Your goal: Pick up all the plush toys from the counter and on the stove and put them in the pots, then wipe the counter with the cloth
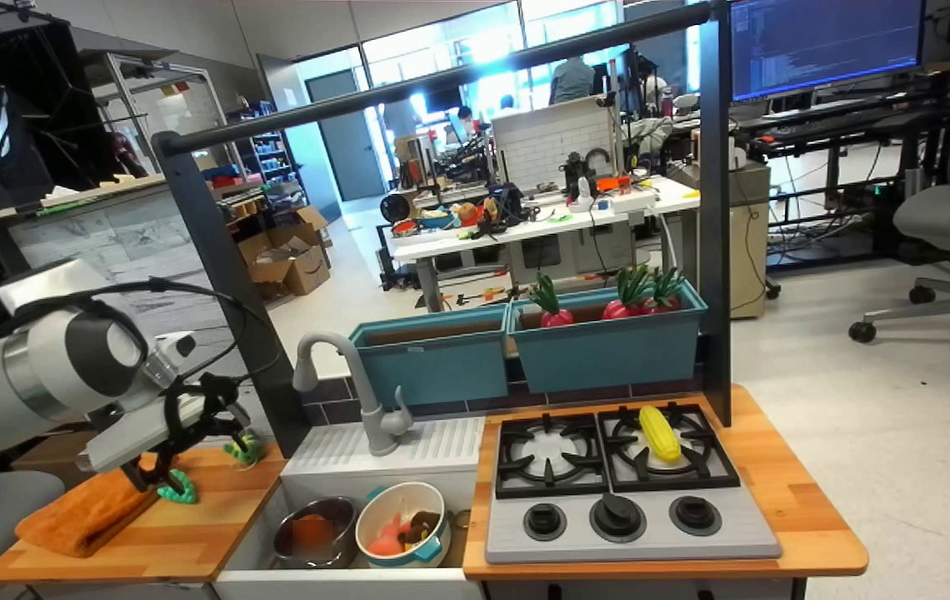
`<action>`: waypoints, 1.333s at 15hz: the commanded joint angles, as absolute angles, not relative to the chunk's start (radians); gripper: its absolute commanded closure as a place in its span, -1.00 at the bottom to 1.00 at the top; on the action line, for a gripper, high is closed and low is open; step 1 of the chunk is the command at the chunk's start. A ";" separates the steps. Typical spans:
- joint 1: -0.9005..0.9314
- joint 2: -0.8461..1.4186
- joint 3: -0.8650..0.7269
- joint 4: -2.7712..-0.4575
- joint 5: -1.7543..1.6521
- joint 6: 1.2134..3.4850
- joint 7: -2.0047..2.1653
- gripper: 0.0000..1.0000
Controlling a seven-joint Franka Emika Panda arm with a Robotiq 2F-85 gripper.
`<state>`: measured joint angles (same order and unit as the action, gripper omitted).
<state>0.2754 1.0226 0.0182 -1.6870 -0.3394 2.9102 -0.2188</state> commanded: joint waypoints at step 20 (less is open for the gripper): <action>-0.022 1.141 0.330 -1.683 -0.411 3.177 -0.415 -1.00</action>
<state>-0.0302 1.1420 0.3358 -1.6841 -0.4238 3.1744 -0.4096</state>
